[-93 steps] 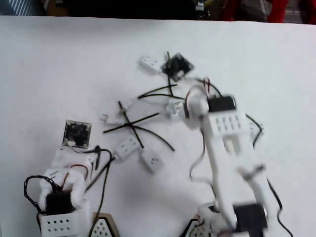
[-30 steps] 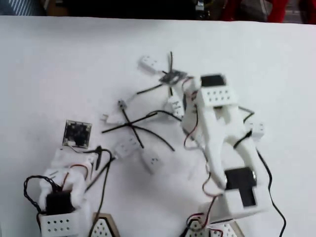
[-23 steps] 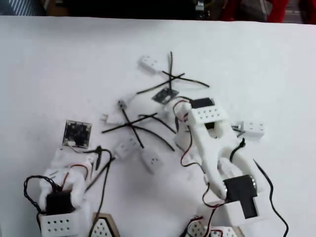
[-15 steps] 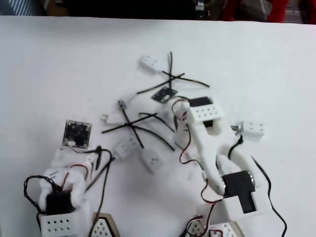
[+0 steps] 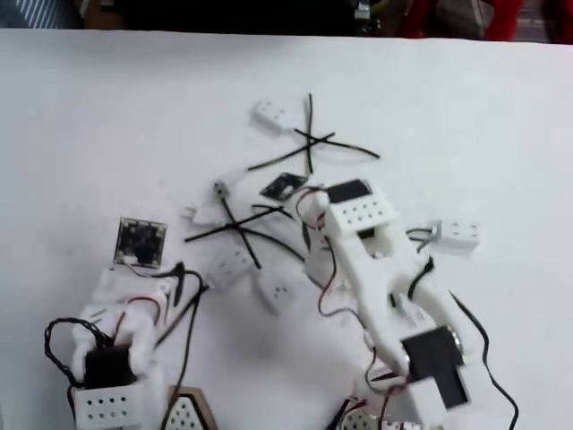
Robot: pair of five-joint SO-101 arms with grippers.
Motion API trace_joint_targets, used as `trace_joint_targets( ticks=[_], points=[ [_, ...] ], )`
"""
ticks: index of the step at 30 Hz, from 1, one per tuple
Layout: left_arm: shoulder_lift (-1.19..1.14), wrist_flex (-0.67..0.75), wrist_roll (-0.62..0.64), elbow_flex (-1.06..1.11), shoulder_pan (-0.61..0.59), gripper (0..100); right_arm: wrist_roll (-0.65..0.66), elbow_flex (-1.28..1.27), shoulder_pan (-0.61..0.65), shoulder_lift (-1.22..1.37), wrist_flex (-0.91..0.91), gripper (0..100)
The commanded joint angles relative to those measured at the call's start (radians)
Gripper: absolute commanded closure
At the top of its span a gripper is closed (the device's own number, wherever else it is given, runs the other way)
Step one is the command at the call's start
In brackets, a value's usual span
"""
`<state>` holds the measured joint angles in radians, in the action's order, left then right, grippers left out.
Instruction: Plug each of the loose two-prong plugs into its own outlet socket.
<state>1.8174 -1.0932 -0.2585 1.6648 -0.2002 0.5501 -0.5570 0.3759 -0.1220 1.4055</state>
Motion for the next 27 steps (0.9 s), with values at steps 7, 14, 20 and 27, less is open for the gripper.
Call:
trace_joint_targets(
  ticks=[7,14,20,27],
  points=[
    [0.004,0.029,-0.012,-0.006,-0.005,77,-0.005,-0.189,-0.042,-0.137,-0.2,86.1],
    [0.004,0.029,-0.012,-0.006,-0.005,77,-0.005,-0.235,-0.07,-0.12,-0.305,86.1],
    [0.004,0.029,-0.012,-0.006,-0.005,77,-0.003,-0.201,-0.117,0.044,-0.366,86.1],
    [0.004,0.029,-0.012,-0.006,-0.005,77,-0.003,-0.158,-0.13,0.099,-0.364,93.0]
  ],
)
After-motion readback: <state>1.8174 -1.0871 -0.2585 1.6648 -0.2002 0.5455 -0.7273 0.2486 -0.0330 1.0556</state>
